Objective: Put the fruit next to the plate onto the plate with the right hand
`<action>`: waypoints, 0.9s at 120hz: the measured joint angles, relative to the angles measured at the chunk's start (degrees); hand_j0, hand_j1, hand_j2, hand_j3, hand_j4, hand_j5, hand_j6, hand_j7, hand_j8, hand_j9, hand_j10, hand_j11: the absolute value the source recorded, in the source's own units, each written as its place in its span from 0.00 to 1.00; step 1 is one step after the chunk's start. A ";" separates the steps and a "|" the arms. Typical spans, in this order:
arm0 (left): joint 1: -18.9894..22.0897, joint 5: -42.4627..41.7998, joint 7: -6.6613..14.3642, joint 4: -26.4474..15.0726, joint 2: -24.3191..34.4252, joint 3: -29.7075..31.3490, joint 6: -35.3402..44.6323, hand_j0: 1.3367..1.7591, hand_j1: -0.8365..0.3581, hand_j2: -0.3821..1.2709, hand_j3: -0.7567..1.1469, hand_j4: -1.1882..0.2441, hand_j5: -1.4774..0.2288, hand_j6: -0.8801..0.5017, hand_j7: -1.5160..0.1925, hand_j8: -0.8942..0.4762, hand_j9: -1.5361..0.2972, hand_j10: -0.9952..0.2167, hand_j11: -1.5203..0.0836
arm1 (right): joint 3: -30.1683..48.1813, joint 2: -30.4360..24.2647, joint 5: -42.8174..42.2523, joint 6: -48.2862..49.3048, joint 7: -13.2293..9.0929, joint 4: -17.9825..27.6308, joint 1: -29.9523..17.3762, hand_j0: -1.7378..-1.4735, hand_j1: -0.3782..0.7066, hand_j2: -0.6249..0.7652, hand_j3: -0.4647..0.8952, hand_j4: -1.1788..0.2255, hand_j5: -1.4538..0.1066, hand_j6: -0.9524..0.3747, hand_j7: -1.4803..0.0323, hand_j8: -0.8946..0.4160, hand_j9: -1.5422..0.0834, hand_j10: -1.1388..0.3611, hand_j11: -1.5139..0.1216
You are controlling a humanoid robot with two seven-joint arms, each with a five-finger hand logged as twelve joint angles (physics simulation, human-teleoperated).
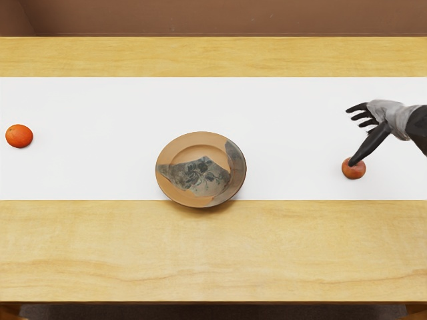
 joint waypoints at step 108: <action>0.00 0.00 0.00 0.00 0.00 0.00 0.00 0.76 0.98 0.23 0.40 0.82 0.86 0.63 0.88 0.64 0.83 0.81 0.94 | -35.79 14.63 -2.22 -20.22 0.00 -1.30 12.57 0.30 0.40 0.40 0.34 0.60 0.65 0.46 0.69 0.43 0.68 0.54 0.66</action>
